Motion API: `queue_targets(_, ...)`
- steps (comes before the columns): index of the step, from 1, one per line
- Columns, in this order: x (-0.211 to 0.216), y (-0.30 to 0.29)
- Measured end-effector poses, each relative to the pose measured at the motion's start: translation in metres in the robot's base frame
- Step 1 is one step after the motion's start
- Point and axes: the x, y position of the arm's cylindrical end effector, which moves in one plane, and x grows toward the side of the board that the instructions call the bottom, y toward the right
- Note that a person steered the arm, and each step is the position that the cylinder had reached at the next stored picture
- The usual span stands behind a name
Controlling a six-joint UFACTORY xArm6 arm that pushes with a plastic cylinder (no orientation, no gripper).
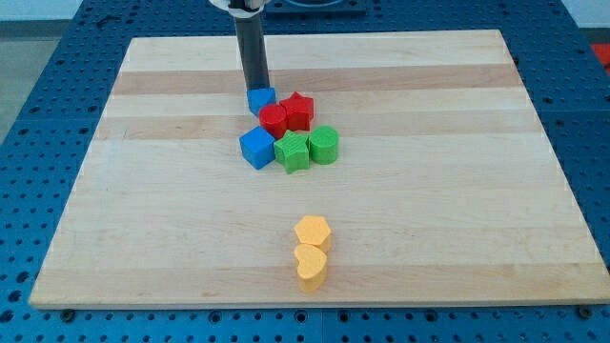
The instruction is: Move your arm towards the bottom center
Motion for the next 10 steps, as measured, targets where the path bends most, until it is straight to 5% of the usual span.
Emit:
queue_targets(3, 0.042, 0.036)
queue_targets(6, 0.001, -0.041)
queue_targets(7, 0.020, -0.044)
queue_targets(8, 0.110, -0.044)
queue_targets(10, 0.191, -0.058)
